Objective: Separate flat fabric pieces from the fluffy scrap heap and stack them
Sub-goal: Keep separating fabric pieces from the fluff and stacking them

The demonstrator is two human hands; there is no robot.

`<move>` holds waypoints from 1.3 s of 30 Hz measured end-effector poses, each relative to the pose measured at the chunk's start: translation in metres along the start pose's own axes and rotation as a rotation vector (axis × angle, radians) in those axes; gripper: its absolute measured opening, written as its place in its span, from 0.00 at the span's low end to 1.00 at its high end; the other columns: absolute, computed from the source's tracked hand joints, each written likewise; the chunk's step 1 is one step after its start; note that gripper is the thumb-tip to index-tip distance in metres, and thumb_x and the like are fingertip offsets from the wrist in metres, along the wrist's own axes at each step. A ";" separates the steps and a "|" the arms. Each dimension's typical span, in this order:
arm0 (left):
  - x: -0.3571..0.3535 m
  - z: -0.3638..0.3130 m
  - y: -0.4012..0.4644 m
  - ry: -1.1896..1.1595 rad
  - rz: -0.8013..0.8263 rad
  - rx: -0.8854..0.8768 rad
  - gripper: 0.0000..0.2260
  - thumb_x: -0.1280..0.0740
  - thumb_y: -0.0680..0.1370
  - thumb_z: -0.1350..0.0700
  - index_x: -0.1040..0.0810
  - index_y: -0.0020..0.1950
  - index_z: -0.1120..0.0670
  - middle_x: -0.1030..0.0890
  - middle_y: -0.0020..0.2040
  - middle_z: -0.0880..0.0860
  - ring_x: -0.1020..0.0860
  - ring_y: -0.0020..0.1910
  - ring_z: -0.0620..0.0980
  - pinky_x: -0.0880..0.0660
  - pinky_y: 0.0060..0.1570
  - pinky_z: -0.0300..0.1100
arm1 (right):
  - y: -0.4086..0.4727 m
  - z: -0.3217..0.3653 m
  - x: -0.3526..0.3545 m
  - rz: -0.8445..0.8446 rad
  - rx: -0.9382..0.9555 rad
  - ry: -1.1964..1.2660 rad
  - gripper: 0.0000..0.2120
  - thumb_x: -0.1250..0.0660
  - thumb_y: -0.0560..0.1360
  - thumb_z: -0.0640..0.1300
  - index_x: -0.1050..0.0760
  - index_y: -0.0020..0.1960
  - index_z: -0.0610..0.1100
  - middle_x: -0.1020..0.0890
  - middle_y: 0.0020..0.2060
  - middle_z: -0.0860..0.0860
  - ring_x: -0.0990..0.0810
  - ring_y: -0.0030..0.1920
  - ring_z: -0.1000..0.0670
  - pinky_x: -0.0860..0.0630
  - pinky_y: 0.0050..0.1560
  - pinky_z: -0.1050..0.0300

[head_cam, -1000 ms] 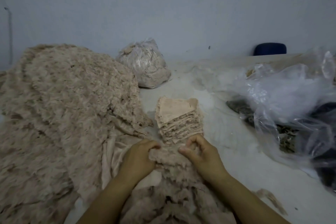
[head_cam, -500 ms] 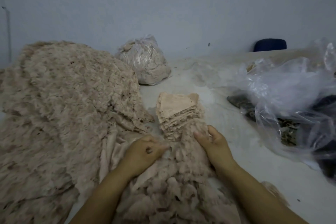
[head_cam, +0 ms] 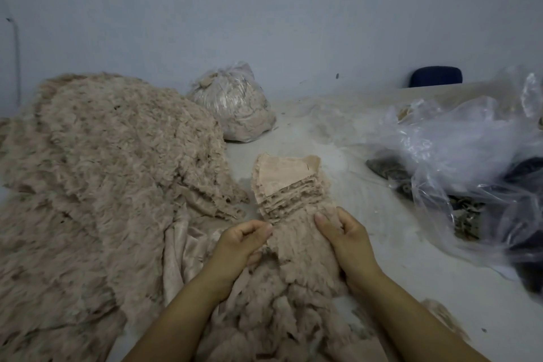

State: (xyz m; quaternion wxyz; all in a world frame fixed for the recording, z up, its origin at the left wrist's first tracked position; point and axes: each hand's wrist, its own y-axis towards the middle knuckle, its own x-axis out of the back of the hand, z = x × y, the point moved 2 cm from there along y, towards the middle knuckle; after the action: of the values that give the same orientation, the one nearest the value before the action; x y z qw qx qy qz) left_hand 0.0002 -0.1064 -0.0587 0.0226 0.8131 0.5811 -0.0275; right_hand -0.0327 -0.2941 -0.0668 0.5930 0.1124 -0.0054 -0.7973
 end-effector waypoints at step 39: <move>-0.006 -0.005 -0.001 0.293 0.054 -0.124 0.19 0.22 0.64 0.49 0.21 0.52 0.48 0.23 0.32 0.40 0.26 0.31 0.36 0.29 0.33 0.26 | -0.007 -0.007 -0.009 -0.034 -0.152 0.206 0.09 0.30 0.73 0.38 0.19 0.52 0.37 0.15 0.46 0.39 0.15 0.47 0.41 0.18 0.46 0.49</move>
State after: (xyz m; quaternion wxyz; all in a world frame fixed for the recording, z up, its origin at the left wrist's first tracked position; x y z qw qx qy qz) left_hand -0.0028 -0.1109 -0.0535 -0.0118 0.8209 0.5565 0.1280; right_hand -0.0353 -0.2823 -0.0732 0.5836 0.1485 0.1181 -0.7896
